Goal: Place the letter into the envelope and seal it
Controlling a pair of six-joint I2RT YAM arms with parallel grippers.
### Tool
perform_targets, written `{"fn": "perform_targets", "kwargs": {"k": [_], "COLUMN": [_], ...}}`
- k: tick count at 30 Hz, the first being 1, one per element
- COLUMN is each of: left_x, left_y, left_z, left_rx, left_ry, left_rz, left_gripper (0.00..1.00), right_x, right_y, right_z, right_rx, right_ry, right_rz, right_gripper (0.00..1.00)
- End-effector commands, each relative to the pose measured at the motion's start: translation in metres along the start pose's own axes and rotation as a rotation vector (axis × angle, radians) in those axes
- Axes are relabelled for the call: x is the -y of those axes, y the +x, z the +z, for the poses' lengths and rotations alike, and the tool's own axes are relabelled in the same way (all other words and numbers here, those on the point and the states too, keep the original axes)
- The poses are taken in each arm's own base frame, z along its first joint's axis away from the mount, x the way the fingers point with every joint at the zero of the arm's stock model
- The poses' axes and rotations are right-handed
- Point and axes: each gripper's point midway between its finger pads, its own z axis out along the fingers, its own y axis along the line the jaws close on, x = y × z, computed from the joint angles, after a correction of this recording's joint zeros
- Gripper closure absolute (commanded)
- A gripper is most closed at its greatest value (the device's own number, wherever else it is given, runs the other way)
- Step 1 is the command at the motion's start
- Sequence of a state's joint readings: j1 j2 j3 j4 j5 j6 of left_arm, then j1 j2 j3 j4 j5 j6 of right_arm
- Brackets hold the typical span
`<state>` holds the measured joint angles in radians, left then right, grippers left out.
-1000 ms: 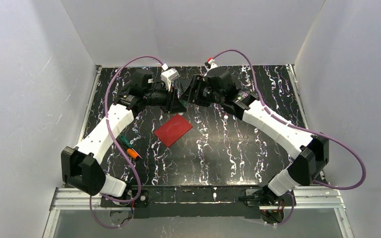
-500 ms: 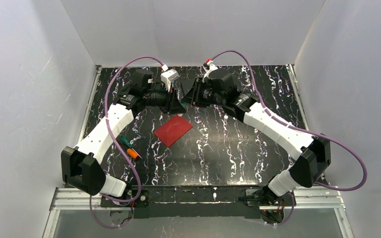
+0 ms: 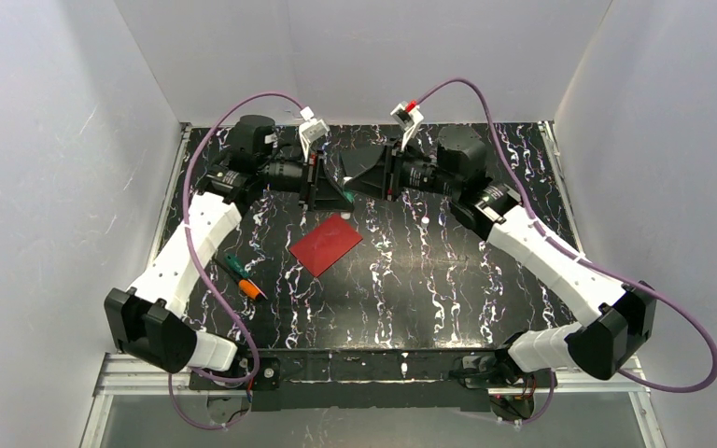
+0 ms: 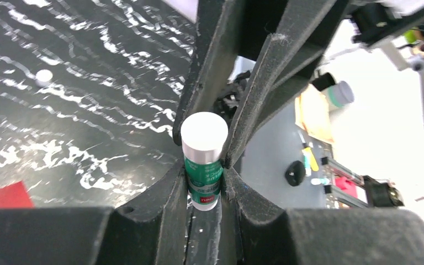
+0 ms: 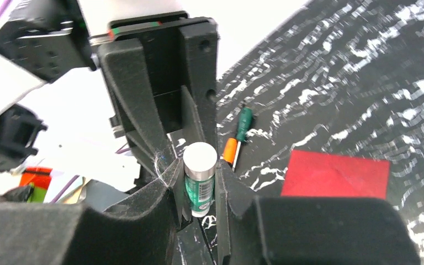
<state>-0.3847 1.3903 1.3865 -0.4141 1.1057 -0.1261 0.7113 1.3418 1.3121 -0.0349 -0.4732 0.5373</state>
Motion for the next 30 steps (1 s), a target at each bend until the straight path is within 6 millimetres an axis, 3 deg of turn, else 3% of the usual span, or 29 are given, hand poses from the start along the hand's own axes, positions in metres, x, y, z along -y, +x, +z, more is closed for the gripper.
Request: {"fn": "perform_targets", "kwargs": {"k": [1,6,9,10,13,14,19,22,27,30], "left_x": [0.069,0.090,0.083,0.077,0.053,0.043,-0.003,-0.014,-0.019,-0.022], "left_y": [-0.013,-0.028,-0.036,-0.035,-0.036,-0.037,-0.043,-0.047,-0.041,-0.037], "left_z": [-0.015,-0.023,-0.023,-0.021,-0.017,-0.016,-0.025,-0.031,-0.032,-0.030], "left_rx": [-0.001,0.020,0.062,0.067,0.089,0.097,0.134,0.145,0.103,0.076], "left_ry": [0.269,0.362,0.309,0.277,0.144,0.080,-0.231,-0.310,-0.321,-0.318], "left_rz": [0.024,0.076,0.090,0.072,0.065,0.071,0.125,0.164,0.190,0.183], "left_gripper": [1.00,1.00,1.00,1.00,1.00,1.00,1.00,1.00,1.00,1.00], "right_x": [-0.080,-0.111,-0.098,-0.084,-0.059,-0.050,-0.013,0.007,0.015,0.005], "right_y": [-0.037,-0.041,-0.050,-0.056,-0.065,-0.069,-0.065,-0.059,-0.051,-0.053], "right_z": [-0.020,-0.030,-0.021,-0.016,-0.007,-0.005,0.009,0.013,0.027,0.037], "right_rx": [0.090,0.062,0.078,0.108,0.152,0.163,0.136,0.153,0.134,0.160], "right_ry": [-0.355,-0.520,-0.417,-0.328,-0.180,-0.128,0.104,0.254,0.315,0.261], "right_rz": [-0.225,-0.232,-0.182,-0.159,-0.103,-0.081,0.026,0.062,0.066,0.050], "right_gripper": [0.99,0.99,0.94,0.77,0.37,0.29,0.24,0.26,0.36,0.36]}}
